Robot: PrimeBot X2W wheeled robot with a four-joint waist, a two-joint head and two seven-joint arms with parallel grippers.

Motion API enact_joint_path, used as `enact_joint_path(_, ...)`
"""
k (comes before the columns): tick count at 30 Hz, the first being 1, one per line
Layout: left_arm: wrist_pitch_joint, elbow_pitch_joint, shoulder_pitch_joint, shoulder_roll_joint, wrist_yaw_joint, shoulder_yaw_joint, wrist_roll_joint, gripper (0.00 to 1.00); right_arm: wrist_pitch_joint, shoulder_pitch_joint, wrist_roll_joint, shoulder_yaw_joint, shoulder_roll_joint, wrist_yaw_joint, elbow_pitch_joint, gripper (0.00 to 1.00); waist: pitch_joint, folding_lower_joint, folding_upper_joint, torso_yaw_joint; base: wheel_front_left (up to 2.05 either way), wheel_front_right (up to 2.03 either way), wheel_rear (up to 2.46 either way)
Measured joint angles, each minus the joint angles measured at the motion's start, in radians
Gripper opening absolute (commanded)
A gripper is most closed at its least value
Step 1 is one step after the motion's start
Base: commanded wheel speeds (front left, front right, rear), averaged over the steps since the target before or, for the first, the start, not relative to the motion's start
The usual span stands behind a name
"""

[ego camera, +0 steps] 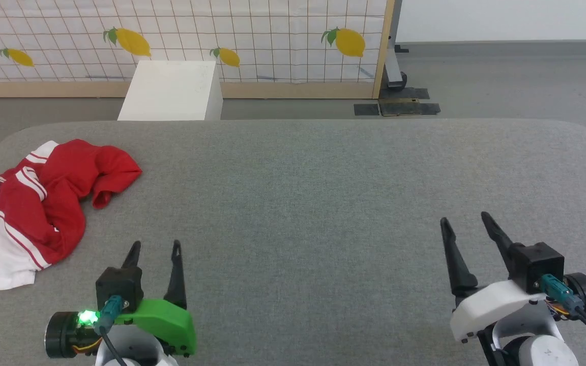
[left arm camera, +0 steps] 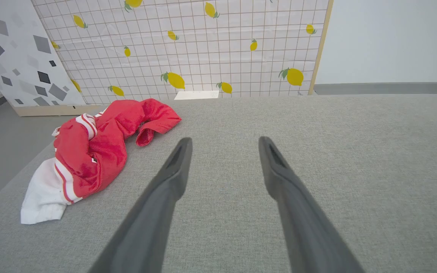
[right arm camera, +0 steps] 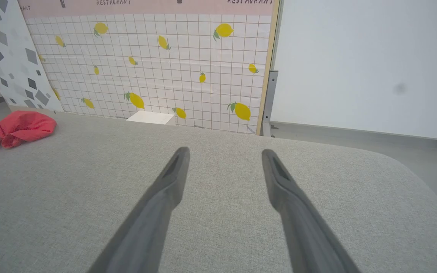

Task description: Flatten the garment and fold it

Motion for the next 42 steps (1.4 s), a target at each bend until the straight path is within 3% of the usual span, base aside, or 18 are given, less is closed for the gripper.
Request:
enact_joint_path(25, -0.045, 0.025, 0.000, 0.000, 0.005, -0.018, -0.027, 1.00, -0.046, 0.000, 0.015, 0.008, 0.000, 0.000, 0.023, 1.00, -0.004, 0.0002, 0.0000, 0.002, 0.00, 0.00, 0.00)
enact_joint_path(42, -0.081, 0.036, 0.000, 0.000, 0.010, -0.031, -0.040, 1.00, -0.081, 0.000, 0.033, 0.030, 0.000, 0.000, 0.034, 1.00, -0.004, 0.0002, 0.0000, 0.039, 0.00, 0.00, 0.00)
